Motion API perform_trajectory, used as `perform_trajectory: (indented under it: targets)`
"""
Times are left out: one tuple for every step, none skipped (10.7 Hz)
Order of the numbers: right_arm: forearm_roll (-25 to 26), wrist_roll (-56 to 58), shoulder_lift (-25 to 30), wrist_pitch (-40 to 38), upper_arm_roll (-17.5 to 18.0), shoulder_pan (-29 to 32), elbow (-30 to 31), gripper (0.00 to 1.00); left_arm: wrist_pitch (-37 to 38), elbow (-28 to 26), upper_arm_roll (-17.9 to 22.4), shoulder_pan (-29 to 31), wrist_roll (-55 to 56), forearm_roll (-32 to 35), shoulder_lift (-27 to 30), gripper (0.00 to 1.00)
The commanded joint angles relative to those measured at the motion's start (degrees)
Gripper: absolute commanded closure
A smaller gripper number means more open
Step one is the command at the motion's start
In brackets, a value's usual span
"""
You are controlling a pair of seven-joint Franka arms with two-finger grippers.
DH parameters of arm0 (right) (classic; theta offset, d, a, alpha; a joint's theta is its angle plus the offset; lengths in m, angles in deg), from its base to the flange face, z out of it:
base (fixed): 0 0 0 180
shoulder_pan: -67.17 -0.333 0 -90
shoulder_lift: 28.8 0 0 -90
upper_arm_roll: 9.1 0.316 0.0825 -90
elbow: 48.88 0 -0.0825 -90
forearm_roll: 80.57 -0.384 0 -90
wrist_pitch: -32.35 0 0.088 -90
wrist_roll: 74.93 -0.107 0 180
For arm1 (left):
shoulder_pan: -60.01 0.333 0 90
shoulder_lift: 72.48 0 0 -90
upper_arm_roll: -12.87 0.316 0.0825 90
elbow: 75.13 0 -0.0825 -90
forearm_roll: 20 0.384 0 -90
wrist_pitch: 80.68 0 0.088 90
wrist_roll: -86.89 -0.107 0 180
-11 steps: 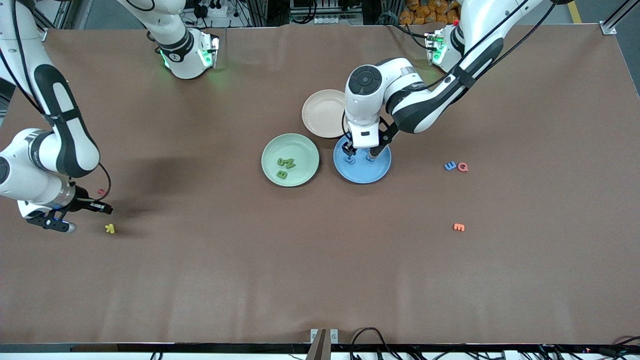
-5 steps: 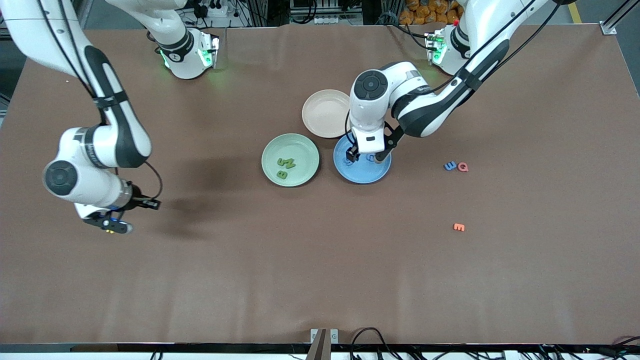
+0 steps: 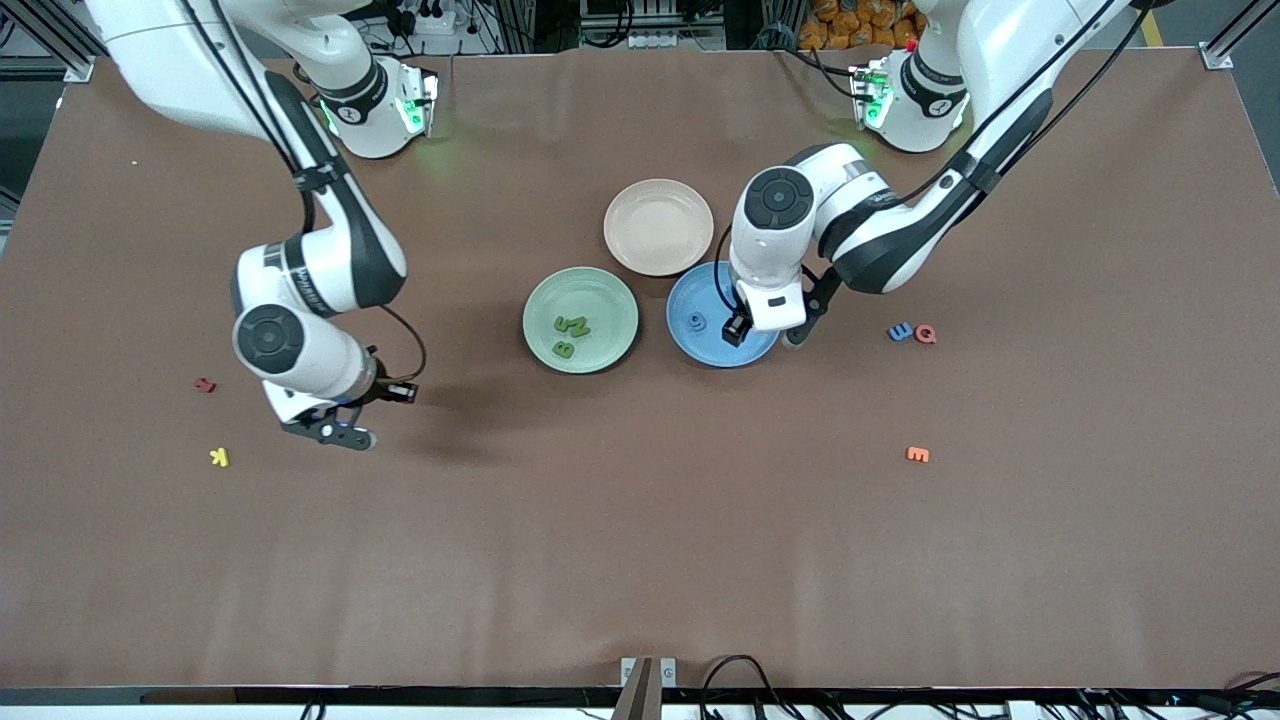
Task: Sort letters by color into matching plates
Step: 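Place the g on the green plate while the left gripper returns to letters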
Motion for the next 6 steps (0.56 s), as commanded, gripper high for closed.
perform_trajectory:
  targets:
    - [-0.1, -7.5, 1.1, -0.3, -0.6, -8.7, 1.3, 0.86, 1.0, 0.2, 1.3, 1.0, -1.8, -0.2, 0.6, 0.24]
    - [-0.1, -8.7, 1.0, -0.3, -0.6, -10.9, 1.4, 0.86, 1.0, 0.0, 1.5, 1.4, -2.6, -0.2, 0.6, 0.24]
    - [-0.1, -10.3, 1.0, -0.8, -0.5, -12.8, 1.3, 0.86, 1.0, -0.1, 1.7, 1.7, -3.2, -0.2, 0.6, 0.25]
    - [-0.3, -11.3, 0.9, -1.0, -0.5, -14.7, 1.3, 0.86, 1.1, -0.1, 1.7, 2.0, -3.1, -0.2, 0.6, 0.26]
    - [-0.9, -12.2, 0.7, -1.1, -0.6, -16.5, 1.3, 0.86, 1.1, -0.2, 1.7, 2.3, -3.0, -0.3, 0.6, 0.26]
    - [-1.5, -13.0, 0.7, -1.0, -0.6, -18.1, 1.2, 0.86, 1.1, -0.2, 1.8, 2.4, -2.3, -0.4, 0.6, 0.26]
